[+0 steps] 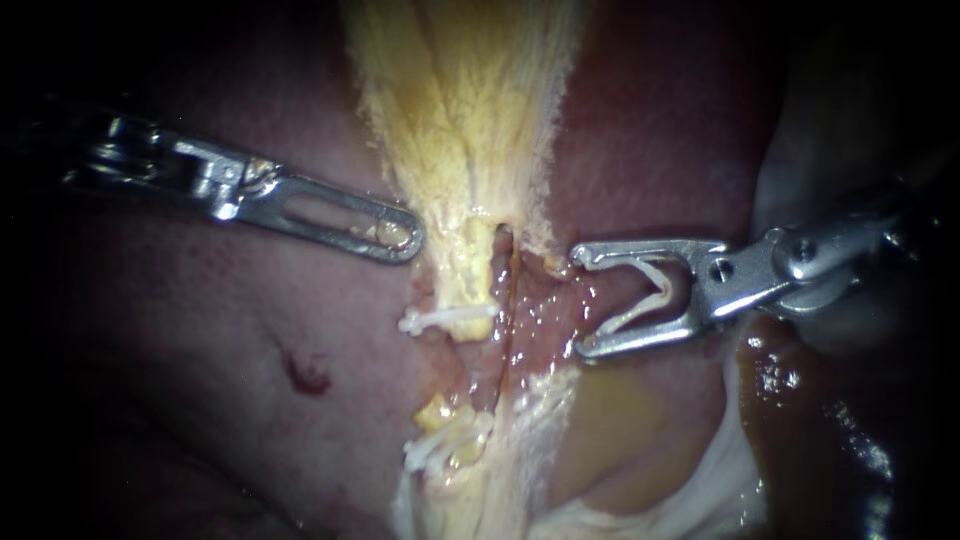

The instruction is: Clipping first clip right tube

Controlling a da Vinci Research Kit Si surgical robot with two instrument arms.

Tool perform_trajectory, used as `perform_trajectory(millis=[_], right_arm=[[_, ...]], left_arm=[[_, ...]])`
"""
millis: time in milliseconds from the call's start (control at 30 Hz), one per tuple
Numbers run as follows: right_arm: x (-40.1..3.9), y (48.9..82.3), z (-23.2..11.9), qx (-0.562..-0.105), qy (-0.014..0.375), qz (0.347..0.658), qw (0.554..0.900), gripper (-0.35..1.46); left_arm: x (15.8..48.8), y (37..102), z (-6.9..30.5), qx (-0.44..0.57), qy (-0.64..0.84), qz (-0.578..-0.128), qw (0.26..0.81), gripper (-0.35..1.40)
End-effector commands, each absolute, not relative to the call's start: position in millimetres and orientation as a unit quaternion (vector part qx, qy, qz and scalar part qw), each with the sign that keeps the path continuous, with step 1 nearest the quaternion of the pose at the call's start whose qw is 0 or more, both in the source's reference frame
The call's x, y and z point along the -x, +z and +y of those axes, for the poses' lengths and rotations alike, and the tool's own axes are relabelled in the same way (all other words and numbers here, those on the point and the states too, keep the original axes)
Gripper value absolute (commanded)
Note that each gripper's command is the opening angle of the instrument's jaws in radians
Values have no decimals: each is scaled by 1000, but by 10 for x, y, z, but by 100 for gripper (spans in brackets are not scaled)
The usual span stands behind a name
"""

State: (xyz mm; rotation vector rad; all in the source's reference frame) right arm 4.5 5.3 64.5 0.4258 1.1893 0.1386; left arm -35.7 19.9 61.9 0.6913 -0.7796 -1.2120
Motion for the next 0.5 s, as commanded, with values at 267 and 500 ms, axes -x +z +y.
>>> perform_trajectory(millis=[267,500], right_arm=[[-45,646,53,-201,63,556,804,50],[-45,646,54,-201,64,556,804,50]], left_arm=[[336,582,203,-314,-544,-348,695,-35],[313,541,217,-308,-554,-363,683,-35]])
